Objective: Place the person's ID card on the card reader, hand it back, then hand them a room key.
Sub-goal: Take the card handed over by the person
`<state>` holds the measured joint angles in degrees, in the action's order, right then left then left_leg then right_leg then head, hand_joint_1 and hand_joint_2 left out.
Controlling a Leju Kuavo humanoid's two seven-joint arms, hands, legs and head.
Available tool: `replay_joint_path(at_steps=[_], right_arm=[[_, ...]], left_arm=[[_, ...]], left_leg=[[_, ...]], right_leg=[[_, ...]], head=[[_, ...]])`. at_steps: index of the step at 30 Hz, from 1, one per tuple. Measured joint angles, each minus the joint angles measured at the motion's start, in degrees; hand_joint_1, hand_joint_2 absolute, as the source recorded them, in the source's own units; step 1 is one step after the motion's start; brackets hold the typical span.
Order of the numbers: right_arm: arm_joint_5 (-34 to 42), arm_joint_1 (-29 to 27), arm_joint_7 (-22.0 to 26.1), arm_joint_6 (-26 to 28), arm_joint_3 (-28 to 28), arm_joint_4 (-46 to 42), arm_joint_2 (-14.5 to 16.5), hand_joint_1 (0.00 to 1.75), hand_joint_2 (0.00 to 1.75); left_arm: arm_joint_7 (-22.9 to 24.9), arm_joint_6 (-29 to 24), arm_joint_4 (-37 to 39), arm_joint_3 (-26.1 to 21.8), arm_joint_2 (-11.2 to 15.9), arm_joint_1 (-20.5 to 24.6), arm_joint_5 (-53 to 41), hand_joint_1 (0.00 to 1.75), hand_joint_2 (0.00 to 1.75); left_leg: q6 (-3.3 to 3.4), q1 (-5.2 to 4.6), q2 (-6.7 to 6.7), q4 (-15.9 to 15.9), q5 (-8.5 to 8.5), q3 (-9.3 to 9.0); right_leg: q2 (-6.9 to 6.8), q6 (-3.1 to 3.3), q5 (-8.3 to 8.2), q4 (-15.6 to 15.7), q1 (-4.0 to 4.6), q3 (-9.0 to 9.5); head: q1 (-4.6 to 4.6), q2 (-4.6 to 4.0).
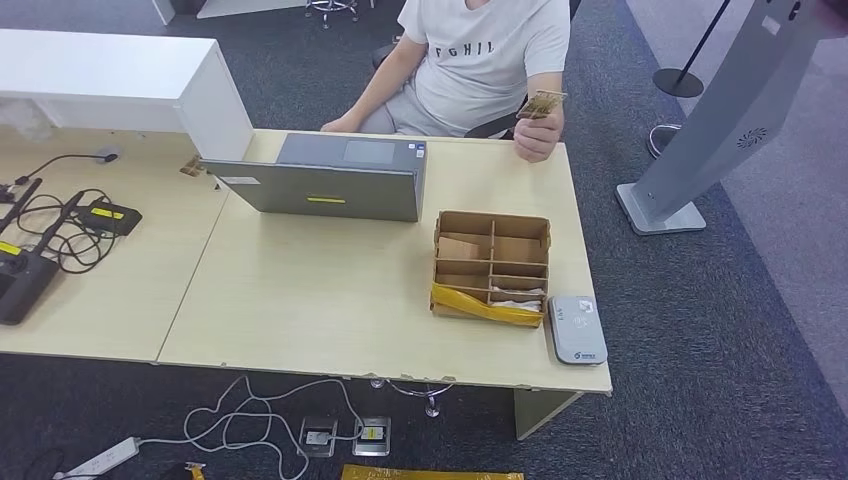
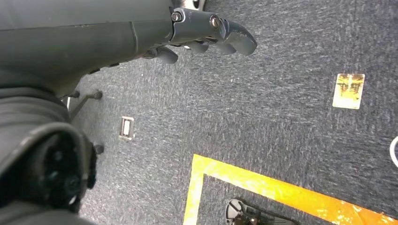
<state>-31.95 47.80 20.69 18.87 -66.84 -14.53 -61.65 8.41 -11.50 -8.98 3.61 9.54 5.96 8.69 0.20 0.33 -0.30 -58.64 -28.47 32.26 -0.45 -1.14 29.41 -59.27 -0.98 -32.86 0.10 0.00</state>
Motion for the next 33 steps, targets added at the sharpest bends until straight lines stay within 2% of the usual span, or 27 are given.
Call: replay_joint_path(at_steps=[3,6,11,15,21,24,28,33], right_arm=[[-0.37,9.19,0.97,-3.80,7.45,-1.13,0.13,0.00,1.75],[0.56,17.76,0.16,-6.93,17.79,-3.54,1.07,0.00,1.75],[7.68,25.16,-4.07,-6.66,36.04,-9.38,3.57,0.00,1.75],[11.73,26.99,-4.62,-5.63,47.87,-13.23,4.84,0.00,1.75],[13.00,28.17,-4.35,-5.98,59.84,-16.86,6.05,0.00,1.75],[13.50,29.15,-6.87,-7.67,67.31,-20.26,7.30,0.00,1.75],[15.84,28.76,-10.52,-12.54,77.91,-26.90,9.24,0.00,1.75],[19.74,23.75,-16.86,-17.16,88.37,-37.39,10.81,0.00,1.75]], left_arm=[[0.00,0.05,0.00,0.01,0.14,0.03,-0.06,0.00,0.00],[0.01,0.21,0.00,0.03,0.37,0.18,-0.13,0.00,0.00],[0.00,0.66,0.00,0.10,0.55,0.31,-0.30,0.00,0.00],[0.00,0.70,0.00,0.13,0.60,0.31,-0.30,0.00,0.00],[0.00,0.76,0.00,0.16,0.62,0.24,-0.60,0.00,0.00],[0.00,0.96,0.00,0.22,0.73,0.14,-0.71,0.00,0.00],[-0.03,1.25,0.00,0.39,0.80,0.30,-0.72,0.00,0.00],[-1.59,1.58,0.00,0.58,0.80,0.28,-0.89,0.00,0.00]], left_leg=[[0.02,-0.05,-0.07,0.00,0.05,0.12],[0.05,-0.03,-0.14,0.00,0.10,0.14],[0.08,-0.01,-0.31,-0.01,0.18,0.14],[0.08,-0.01,-0.32,-0.02,0.18,0.15],[0.08,-0.02,-0.33,-0.01,0.18,0.19],[0.08,-0.03,-0.23,-0.01,0.18,0.14],[0.03,0.01,-0.16,-0.01,0.22,0.09],[-0.01,0.07,-0.27,-0.02,0.28,0.07]], right_leg=[[-0.10,-0.04,-0.02,-0.07,-0.06,-0.05],[-0.16,-0.04,-0.03,-0.11,-0.02,-0.06],[-0.32,-0.04,-0.02,-0.12,0.00,-0.13],[-0.33,-0.03,-0.02,-0.11,0.00,-0.14],[-0.34,-0.04,-0.03,-0.11,-0.01,-0.14],[-0.22,-0.04,-0.05,-0.13,-0.02,-0.17],[-0.11,-0.04,-0.06,-0.17,0.01,-0.18],[-0.20,-0.03,-0.07,-0.17,0.07,-0.17]], head=[[-0.03,0.00],[-0.03,0.00],[-0.02,0.00],[-0.02,0.00],[0.00,0.00],[-0.02,0.00],[-0.03,0.00],[-0.01,0.00]])
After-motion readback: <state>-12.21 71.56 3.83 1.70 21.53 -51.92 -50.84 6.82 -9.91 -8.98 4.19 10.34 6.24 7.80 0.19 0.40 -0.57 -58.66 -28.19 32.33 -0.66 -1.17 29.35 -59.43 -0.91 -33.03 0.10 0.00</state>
